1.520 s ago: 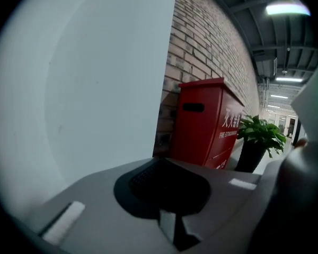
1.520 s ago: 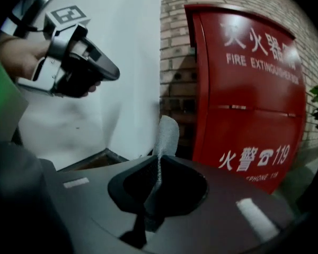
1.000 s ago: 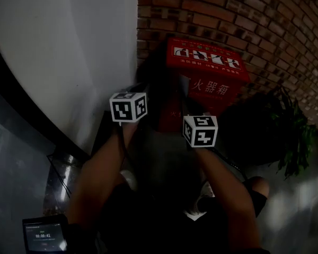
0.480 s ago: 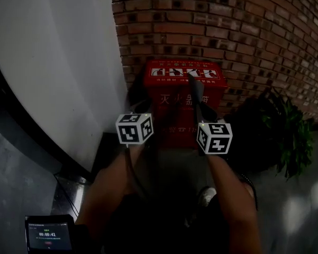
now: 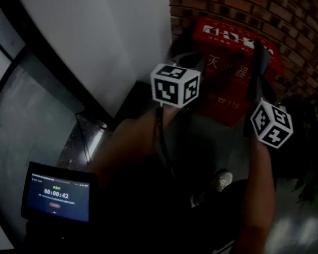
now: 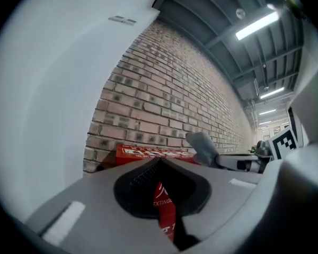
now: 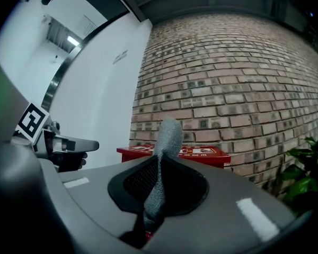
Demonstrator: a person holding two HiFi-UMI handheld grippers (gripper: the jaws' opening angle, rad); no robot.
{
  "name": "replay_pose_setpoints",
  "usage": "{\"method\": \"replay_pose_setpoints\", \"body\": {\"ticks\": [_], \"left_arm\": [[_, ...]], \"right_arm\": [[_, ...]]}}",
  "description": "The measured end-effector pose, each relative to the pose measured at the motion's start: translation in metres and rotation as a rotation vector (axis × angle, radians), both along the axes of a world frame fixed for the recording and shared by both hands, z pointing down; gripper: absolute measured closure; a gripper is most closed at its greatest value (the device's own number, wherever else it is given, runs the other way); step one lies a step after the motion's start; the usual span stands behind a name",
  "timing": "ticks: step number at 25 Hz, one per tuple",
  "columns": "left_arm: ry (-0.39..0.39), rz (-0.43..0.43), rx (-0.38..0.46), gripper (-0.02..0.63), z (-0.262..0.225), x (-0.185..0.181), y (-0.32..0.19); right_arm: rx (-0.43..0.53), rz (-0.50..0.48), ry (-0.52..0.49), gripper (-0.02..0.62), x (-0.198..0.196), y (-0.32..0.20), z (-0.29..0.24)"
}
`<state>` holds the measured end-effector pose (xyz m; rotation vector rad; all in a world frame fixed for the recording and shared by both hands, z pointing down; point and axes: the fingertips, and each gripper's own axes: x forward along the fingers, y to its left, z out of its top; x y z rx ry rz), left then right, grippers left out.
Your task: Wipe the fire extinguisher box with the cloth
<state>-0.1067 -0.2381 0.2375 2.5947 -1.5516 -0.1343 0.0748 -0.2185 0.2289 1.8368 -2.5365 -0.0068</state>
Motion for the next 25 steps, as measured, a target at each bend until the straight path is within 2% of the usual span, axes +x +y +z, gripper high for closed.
{"method": "replay_pose_setpoints", "body": {"ticks": [4, 9, 13, 25], "left_arm": [[-0.044, -0.018, -0.013, 0.607, 0.011, -0.005, 0.003], [-0.050, -0.002, -0.009, 0.607, 0.016, -0.004, 0.006], [-0.105, -0.025, 0.008, 0.607, 0.019, -0.005, 0.003], [-0.099, 0.022, -0.015, 0.607, 0.025, 0.013, 0.011]], "right_arm": [[-0.025, -0.014, 0.062, 0.560, -0.011, 0.013, 0.018], [-0.063, -0.015, 0.026, 0.560, -0.008, 0.016, 0.029], [-0.082, -0.015, 0.037, 0.558, -0.010, 0.013, 0.032], [-0.085, -0.037, 0.068, 0.558, -0.015, 0.018, 0.033]]}}
